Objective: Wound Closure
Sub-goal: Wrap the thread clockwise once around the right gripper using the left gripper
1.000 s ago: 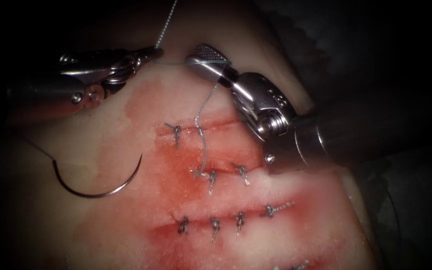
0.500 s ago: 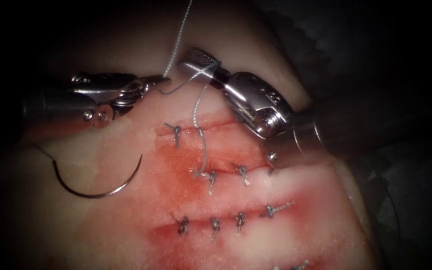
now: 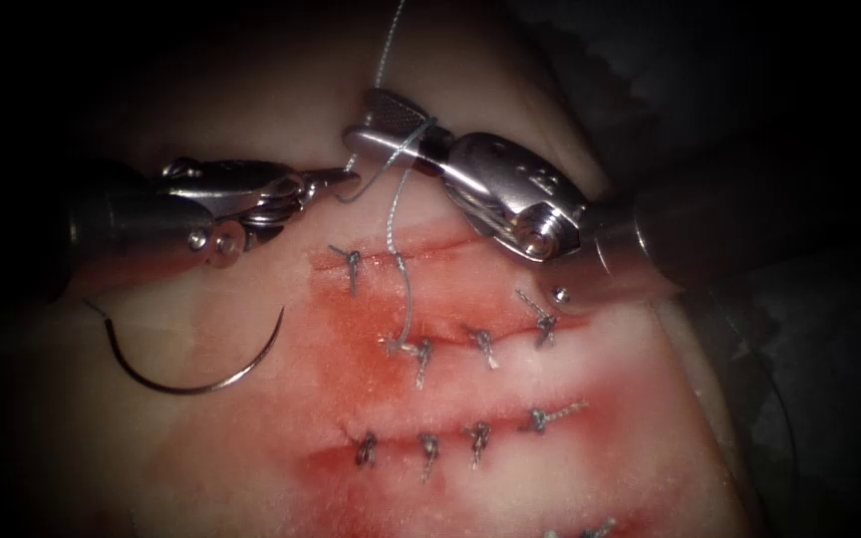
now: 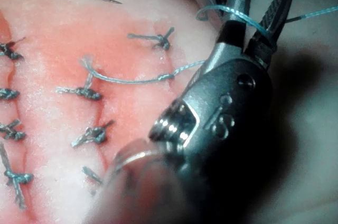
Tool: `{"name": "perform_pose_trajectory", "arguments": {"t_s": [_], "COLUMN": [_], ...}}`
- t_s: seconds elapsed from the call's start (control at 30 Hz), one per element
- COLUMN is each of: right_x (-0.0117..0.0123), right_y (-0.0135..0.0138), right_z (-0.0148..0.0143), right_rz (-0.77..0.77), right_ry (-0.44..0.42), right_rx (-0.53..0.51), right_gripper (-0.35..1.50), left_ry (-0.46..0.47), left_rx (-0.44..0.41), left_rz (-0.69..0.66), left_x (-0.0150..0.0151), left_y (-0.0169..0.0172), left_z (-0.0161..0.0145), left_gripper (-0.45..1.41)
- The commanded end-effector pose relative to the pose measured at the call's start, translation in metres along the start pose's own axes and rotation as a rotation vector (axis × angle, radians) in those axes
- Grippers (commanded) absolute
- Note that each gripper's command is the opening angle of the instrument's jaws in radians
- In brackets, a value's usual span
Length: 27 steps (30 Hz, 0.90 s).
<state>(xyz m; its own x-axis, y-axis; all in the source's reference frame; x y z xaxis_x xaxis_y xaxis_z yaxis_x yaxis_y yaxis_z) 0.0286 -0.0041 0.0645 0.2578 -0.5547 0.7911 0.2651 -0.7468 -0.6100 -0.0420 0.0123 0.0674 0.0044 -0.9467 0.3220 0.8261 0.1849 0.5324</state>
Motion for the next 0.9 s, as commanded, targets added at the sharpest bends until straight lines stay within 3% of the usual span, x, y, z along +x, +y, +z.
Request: {"name": "perform_pose_trajectory", "arguments": {"t_s": [0.03, 0.1, 0.37, 0.63, 0.8, 0.9], "right_x": [0.0007, 0.0006, 0.0004, -0.0004, -0.001, -0.0005], "right_y": [0.0003, 0.0003, 0.0004, 0.0007, 0.0007, 0.0011], "right_z": [0.001, 0.0011, 0.001, 0.0, 0.0, 0.0], "right_rz": [0.01, 0.021, 0.043, 0.08, 0.0, -0.028], "right_ry": [-0.008, -0.014, -0.027, -0.061, 0.005, 0.096], "right_rx": [-0.015, -0.033, -0.127, -0.386, -0.502, -0.602], "right_gripper": [-0.23, -0.35, -0.35, -0.35, -0.35, -0.35], "left_ry": [-0.005, -0.005, -0.009, -0.061, -0.058, -0.065], "left_rx": [0.004, 0.005, 0.026, 0.117, 0.156, 0.182], "left_rz": [0.004, 0.006, 0.018, 0.08, 0.105, 0.116], "left_x": [-0.0004, -0.0004, -0.001, -0.0015, -0.0015, -0.0015], "left_y": [-0.0001, 0.0, 0.0006, 0.0004, -0.0015, -0.0023], "left_z": [0.0009, 0.0012, 0.0022, 0.003, 0.0028, 0.0027], "left_gripper": [-0.45, -0.45, -0.45, -0.45, -0.45, -0.45]}}
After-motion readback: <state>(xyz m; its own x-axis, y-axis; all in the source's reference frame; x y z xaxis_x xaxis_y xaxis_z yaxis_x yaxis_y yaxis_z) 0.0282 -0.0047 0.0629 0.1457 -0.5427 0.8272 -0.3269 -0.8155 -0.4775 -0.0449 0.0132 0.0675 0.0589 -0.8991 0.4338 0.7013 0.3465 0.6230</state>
